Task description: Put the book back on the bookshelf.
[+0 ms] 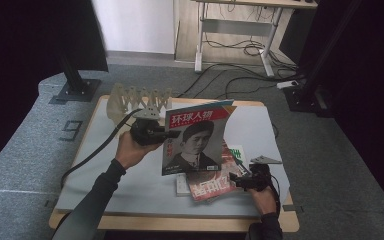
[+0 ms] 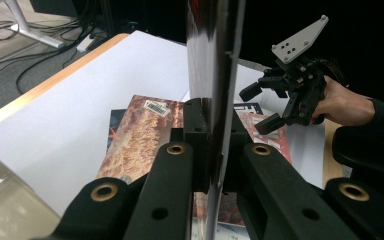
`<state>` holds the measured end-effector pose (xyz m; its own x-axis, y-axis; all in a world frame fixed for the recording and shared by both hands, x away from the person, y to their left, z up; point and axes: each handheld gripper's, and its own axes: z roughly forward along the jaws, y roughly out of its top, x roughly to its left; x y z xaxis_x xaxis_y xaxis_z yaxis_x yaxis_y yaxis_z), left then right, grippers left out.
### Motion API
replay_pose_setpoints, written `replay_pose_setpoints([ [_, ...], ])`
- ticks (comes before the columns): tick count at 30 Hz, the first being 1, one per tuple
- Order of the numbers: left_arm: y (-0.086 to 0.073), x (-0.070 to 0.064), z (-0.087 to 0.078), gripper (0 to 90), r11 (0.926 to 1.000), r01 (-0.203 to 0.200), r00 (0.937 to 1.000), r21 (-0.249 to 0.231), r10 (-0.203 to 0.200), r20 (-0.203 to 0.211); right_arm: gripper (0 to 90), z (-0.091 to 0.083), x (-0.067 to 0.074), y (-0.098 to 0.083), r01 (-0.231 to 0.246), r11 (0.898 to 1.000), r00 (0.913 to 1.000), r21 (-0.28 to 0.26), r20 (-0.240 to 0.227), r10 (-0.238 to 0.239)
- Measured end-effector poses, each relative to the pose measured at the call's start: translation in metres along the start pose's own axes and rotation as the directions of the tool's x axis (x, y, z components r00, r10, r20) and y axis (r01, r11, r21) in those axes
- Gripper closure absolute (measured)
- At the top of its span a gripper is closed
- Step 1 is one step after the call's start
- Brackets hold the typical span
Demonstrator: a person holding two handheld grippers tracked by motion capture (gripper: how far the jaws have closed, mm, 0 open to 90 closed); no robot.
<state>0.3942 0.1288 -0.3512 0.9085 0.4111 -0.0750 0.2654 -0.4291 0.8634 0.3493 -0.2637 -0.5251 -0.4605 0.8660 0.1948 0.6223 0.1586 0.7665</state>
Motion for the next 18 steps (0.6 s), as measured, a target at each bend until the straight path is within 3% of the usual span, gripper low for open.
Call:
replay_pose_setpoints([
  [18,0.0,0.006,-0.02,86.9,0.9995,0.032,0.9992,0.008,-0.032,-0.024,0.0,0.001,-0.002,-0.004,-0.03,0.999,0.9995,-0.02,-0.014,0.029],
])
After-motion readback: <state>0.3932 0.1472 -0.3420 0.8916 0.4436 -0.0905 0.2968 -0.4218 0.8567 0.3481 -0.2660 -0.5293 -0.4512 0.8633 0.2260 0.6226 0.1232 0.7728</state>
